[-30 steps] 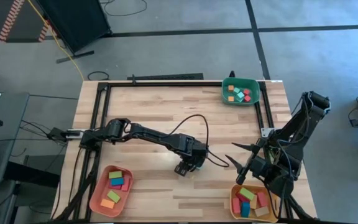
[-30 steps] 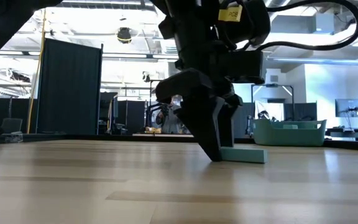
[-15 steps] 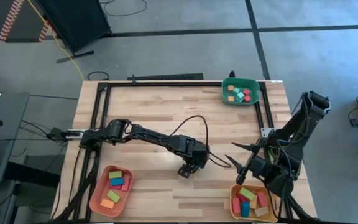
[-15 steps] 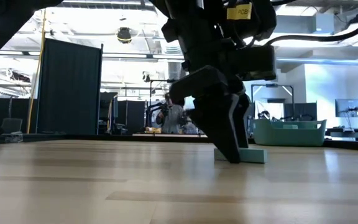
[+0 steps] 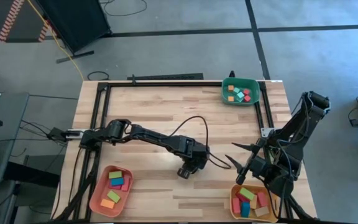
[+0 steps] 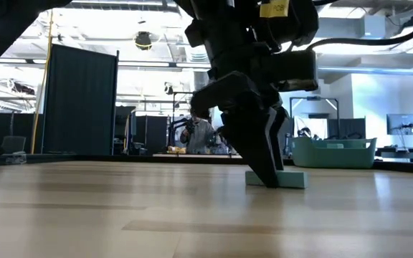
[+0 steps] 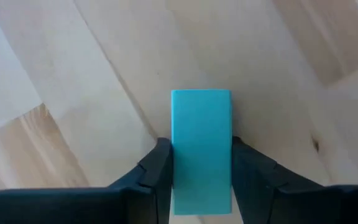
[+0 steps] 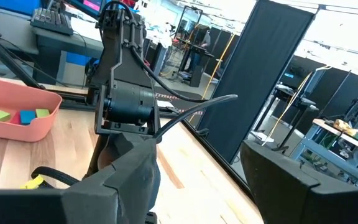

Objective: Sort blocks by size
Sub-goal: Put the medium blue rectangular block into the orange bin

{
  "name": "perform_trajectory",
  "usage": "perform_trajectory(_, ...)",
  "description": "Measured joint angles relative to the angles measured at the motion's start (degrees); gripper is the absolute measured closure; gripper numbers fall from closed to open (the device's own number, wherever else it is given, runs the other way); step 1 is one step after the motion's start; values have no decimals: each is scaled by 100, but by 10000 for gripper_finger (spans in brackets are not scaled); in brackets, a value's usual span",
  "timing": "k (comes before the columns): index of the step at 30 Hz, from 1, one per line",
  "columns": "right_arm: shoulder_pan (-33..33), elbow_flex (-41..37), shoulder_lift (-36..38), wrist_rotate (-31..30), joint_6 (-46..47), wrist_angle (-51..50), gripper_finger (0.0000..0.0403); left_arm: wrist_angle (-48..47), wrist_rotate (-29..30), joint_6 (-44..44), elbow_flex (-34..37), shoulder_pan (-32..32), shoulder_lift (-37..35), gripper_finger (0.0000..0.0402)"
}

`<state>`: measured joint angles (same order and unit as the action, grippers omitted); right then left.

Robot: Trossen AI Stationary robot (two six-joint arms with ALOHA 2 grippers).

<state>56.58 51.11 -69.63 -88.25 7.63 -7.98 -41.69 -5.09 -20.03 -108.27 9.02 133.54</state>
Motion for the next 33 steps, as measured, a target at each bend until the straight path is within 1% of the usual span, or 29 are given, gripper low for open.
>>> perform_trajectory(7, 0, 0, 0, -2, -17, -3, 137, -853, 277, -138, 11, -2, -415, 281)
perform_trajectory(14, 0, 0, 0, -2, -16, -6, 137, -2246, 416, -56, 9, 91, -1092, 281)
perform_trajectory(20, 0, 0, 0, -2, -16, -10, 137, -3447, 459, 359, 4, 348, -1742, 281)
perform_trajectory(25, 0, 1, 0, -1, -14, -12, 137, -4092, 741, 992, 29, 621, -2359, 281)
perform_trajectory(29, 0, 0, 0, -2, -12, -8, 137, -4284, 773, 1501, 378, 853, -2958, 281)
perform_trajectory(33, -10, 0, 0, -2, -13, -8, 137, -4250, 770, 2084, 1086, 1128, -3651, 281)
